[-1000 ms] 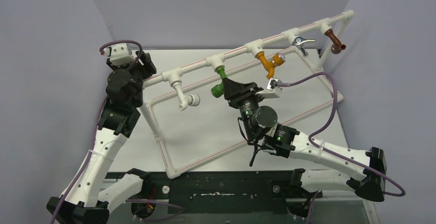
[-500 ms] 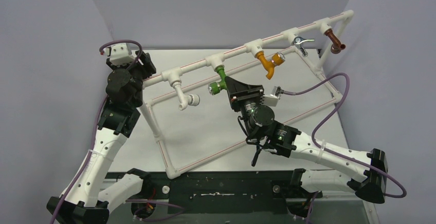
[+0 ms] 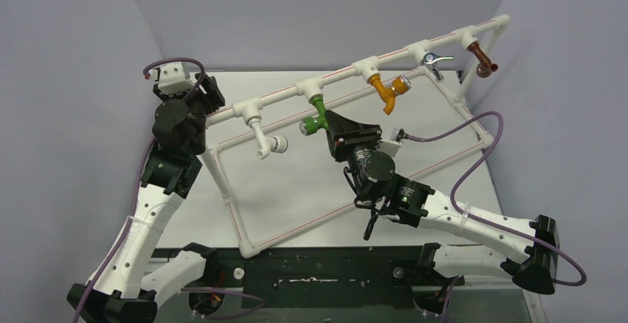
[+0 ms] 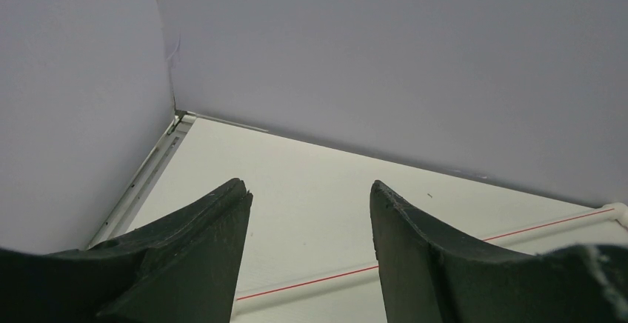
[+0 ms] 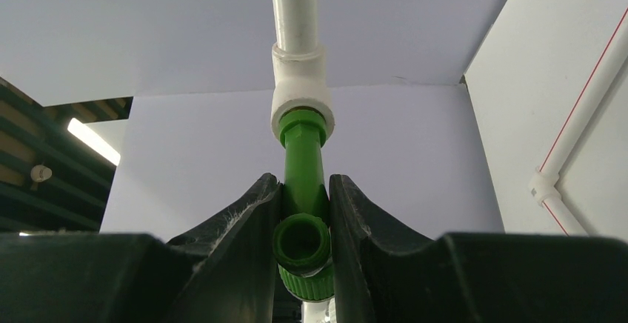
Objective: Install the water faucets
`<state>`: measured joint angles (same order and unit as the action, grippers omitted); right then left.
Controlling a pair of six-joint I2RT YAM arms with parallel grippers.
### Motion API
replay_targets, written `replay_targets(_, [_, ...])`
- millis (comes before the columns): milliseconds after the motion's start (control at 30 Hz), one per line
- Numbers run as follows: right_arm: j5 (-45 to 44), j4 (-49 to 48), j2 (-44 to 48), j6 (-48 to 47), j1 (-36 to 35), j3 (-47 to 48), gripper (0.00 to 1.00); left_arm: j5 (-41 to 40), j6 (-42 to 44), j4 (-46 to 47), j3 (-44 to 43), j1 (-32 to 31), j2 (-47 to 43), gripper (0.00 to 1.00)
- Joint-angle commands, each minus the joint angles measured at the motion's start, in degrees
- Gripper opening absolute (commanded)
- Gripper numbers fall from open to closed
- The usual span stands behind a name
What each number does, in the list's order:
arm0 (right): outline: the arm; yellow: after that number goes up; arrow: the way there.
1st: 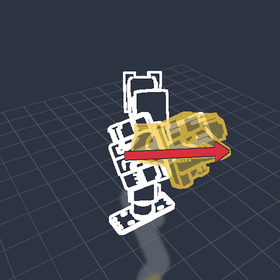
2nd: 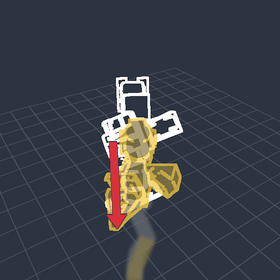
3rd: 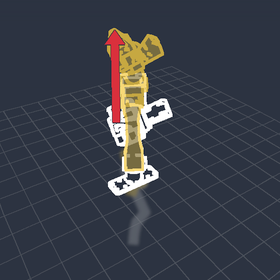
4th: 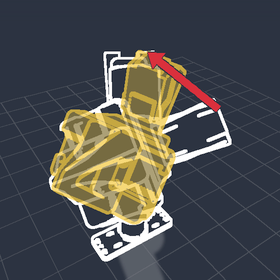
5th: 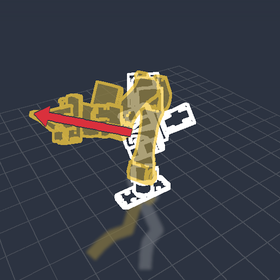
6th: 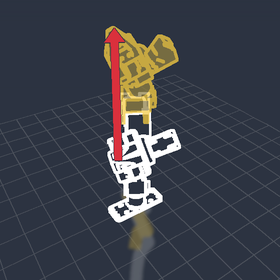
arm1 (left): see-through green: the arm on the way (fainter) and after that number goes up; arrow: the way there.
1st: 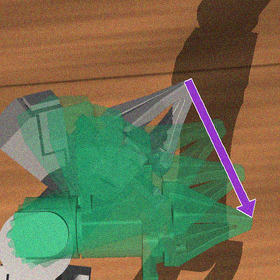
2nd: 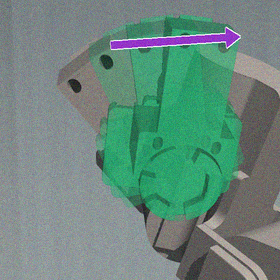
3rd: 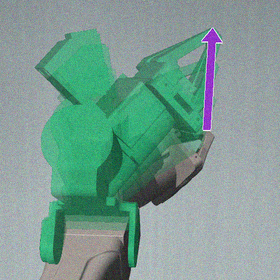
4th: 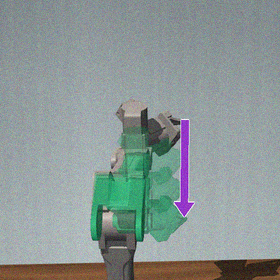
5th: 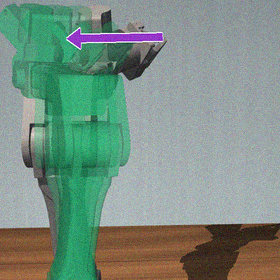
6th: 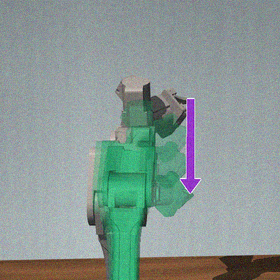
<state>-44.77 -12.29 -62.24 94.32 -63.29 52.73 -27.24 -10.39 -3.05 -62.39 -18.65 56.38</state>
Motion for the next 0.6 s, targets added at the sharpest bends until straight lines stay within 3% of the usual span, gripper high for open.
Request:
replay_targets(0, [-0.77,-6.85,1.24,4.26,0.59,1.65,0.09,1.76,1.43,-14.02,3.47,-0.72,1.67,0.58])
replay_targets(300, [-0.28,-5.42,0.77,4.76,0.6,1.79,0.6,1.94,1.43,-14.05,3.5,-0.68,1.72,0.58])
replay_targets(400, [0.34,-4.46,0.42,4.89,0.61,2.14,0.7,1.93,1.43,-14.04,3.48,-0.68,1.64,0.58])
replay_targets(567, [0.41,-1.08,-0.1,4.49,0.6,3.42,0.74,2.12,1.43,-14.03,3.42,-0.68,1.64,0.58])
